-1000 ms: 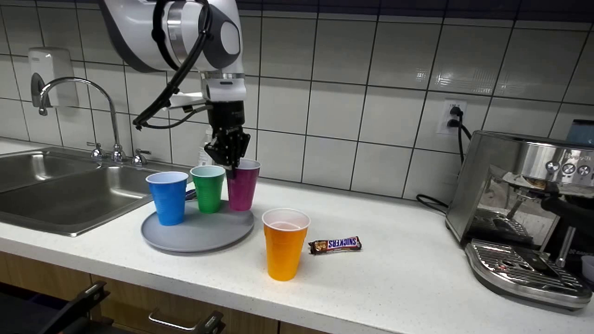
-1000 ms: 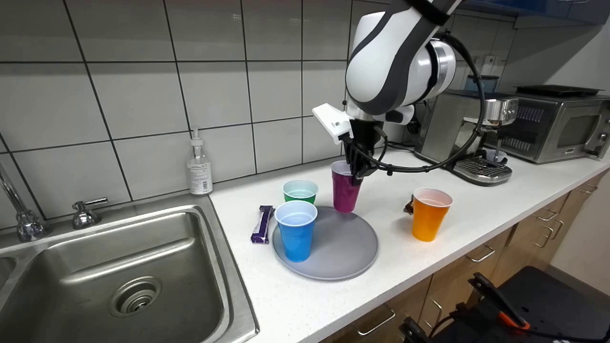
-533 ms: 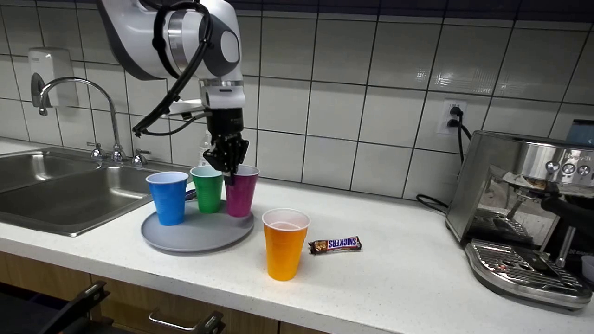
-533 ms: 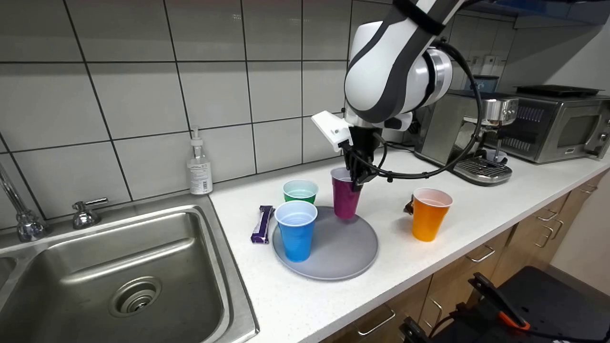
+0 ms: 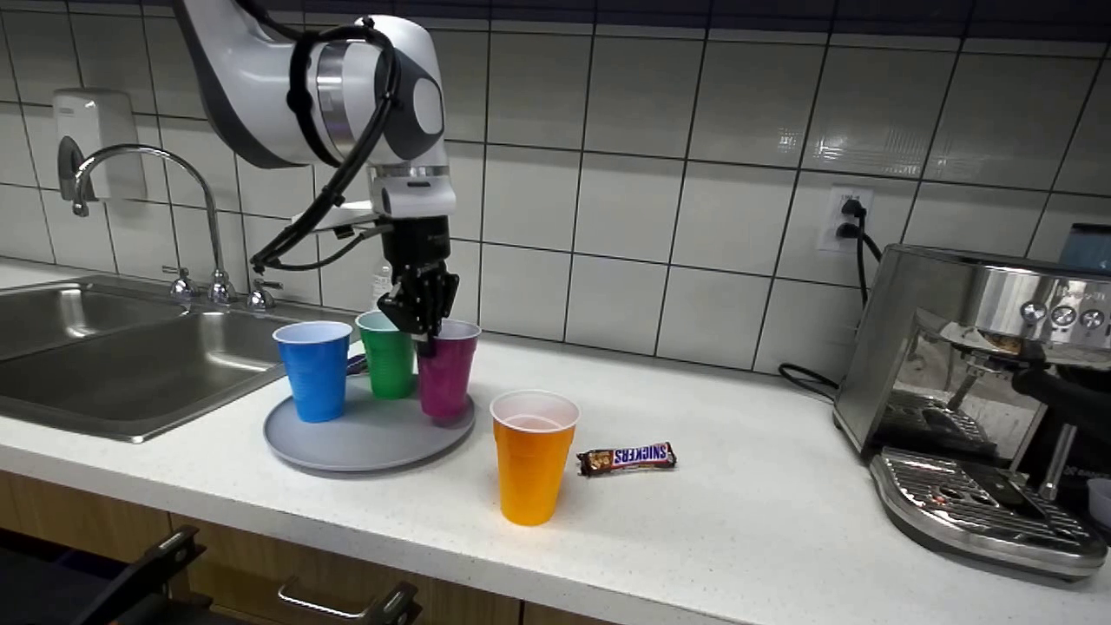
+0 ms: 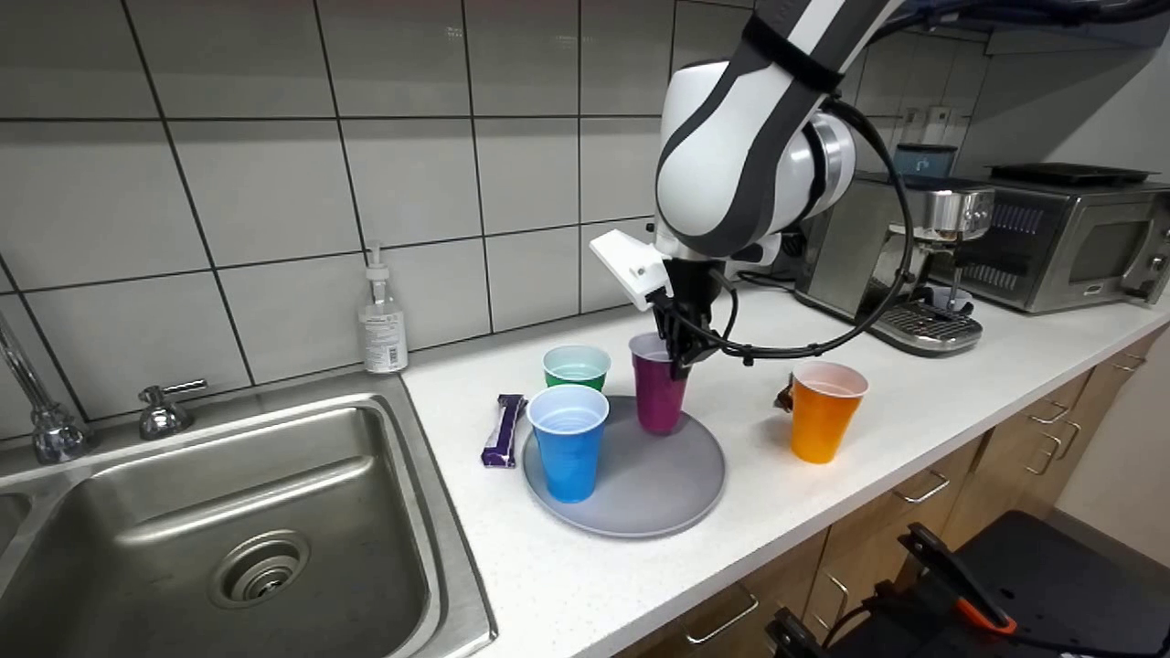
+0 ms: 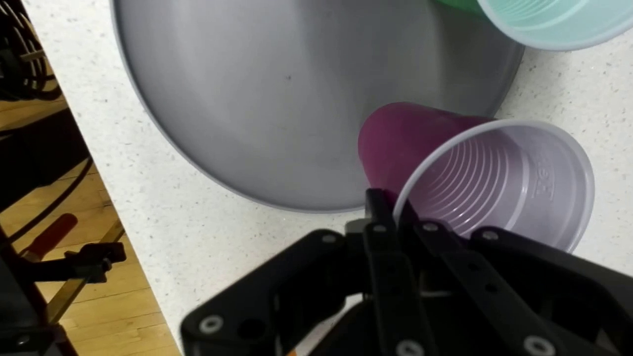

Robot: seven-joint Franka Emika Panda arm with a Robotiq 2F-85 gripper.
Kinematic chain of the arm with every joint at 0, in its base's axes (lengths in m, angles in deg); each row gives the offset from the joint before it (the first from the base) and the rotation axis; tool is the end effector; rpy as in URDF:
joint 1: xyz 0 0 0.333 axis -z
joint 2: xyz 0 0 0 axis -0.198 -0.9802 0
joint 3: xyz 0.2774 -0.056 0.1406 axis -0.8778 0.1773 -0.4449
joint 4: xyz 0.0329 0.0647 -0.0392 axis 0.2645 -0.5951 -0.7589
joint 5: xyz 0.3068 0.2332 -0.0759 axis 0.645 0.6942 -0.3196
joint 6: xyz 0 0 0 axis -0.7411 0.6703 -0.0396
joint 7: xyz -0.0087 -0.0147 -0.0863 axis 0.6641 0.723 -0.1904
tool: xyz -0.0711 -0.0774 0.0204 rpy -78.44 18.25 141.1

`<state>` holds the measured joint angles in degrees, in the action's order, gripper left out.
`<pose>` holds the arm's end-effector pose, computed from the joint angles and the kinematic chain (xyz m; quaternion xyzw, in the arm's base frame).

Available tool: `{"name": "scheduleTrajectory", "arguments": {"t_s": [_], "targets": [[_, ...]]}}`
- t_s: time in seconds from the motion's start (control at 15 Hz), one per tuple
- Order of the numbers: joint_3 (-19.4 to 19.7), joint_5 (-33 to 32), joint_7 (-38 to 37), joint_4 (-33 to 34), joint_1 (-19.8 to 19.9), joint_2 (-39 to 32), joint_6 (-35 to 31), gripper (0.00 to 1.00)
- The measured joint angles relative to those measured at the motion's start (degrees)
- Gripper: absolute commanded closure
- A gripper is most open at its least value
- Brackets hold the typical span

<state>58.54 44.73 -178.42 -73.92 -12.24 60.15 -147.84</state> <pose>0.4630 0.0085 0.2547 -0.6753 0.7346 -0.0647 0.0123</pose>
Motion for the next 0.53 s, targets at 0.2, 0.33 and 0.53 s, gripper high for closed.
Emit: {"name": "scheduleTrajectory", "arguments": {"t_s": [0.2, 0.33, 0.53], "targets": [[0.0, -0.1, 0.0, 0.1, -0.4, -0.5, -0.1, 0.99], [0.0, -0.2, 0.0, 0.2, -0.7, -0.6, -0.1, 0.99], [0.1, -0.9, -0.2, 0.3, -0.8, -1.0, -0.3, 0.99]]}}
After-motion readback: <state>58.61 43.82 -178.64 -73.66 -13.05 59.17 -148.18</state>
